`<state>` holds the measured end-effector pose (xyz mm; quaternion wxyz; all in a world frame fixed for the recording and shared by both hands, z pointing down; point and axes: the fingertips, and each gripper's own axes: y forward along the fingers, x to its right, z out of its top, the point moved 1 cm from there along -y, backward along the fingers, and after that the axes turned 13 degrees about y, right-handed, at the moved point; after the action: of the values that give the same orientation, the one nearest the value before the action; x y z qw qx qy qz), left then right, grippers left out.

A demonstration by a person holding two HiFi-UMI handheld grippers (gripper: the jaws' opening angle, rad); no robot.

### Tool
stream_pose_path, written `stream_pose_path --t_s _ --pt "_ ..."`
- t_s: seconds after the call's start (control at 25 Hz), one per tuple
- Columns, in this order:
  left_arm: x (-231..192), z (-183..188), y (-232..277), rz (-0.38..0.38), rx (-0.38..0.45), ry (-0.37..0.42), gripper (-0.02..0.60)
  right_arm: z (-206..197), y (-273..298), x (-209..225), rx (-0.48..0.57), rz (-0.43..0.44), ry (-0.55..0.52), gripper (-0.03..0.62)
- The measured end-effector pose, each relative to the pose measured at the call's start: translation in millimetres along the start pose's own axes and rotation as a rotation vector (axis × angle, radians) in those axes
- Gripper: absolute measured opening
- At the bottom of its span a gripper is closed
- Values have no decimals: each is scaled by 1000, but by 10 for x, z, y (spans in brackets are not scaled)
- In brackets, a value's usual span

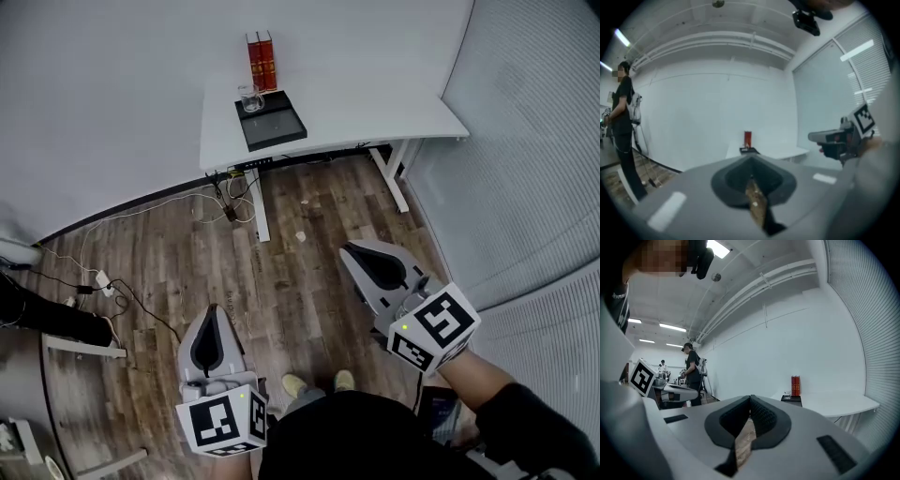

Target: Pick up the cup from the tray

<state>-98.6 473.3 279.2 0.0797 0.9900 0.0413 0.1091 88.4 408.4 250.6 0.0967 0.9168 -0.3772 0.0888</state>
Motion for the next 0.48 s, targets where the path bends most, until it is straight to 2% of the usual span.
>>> stream_pose_path --t_s 0.16,0.48 --pt "-107 -18 -8 6 3 0 3 -1 85 -21 5 -2 32 14" --pt "-463 -98 -16 42 14 -4 3 -24 279 -153 -10 1 0 14"
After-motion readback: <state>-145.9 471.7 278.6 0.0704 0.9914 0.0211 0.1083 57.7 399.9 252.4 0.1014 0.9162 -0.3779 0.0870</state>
